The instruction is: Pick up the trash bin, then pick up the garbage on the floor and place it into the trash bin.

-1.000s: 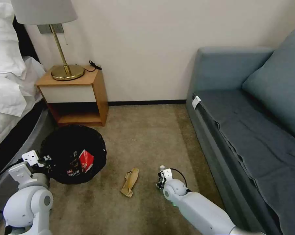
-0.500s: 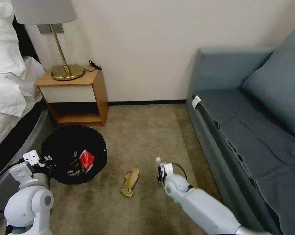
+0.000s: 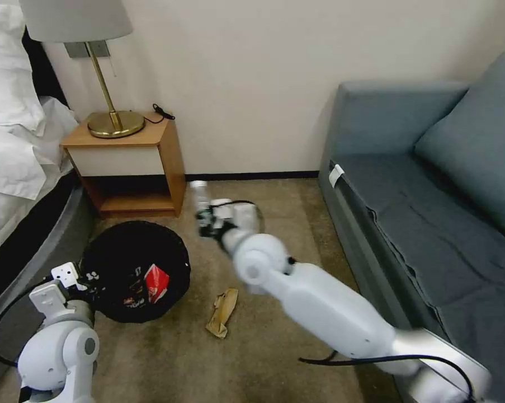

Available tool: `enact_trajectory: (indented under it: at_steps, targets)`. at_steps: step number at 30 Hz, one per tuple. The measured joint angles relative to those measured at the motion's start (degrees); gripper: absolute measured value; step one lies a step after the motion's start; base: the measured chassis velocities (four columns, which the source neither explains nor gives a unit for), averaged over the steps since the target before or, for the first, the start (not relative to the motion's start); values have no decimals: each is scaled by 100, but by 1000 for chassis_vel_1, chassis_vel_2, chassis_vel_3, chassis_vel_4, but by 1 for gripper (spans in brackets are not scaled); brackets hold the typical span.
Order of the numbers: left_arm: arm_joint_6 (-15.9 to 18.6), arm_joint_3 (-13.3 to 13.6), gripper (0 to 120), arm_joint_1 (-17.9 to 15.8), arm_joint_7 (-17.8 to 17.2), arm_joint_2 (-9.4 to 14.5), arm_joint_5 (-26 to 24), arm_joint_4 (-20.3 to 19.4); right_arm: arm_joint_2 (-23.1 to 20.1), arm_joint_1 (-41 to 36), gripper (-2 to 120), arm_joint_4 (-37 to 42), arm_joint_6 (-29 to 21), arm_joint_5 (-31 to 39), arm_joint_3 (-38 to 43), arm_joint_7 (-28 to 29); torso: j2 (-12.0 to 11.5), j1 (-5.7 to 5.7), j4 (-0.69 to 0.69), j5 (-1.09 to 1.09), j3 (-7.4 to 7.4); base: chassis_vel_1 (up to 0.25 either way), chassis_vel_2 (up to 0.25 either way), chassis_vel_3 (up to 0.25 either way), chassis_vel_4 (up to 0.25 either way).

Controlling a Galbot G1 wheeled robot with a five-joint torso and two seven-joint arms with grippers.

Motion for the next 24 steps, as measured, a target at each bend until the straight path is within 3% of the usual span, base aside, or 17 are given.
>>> enact_trajectory:
  at_steps: [9,24]
  targets:
    - [17,7,3,-36,-12,-65,1,17,243,-141,22,2,-2,51,-711,114,0,0,-1,0,0,0,0,0,0]
    - [17,32,3,-86,-13,-124,31,44,298,-276,79,10,-10,21,-822,83,0,0,-2,1,0,0,0,0,0]
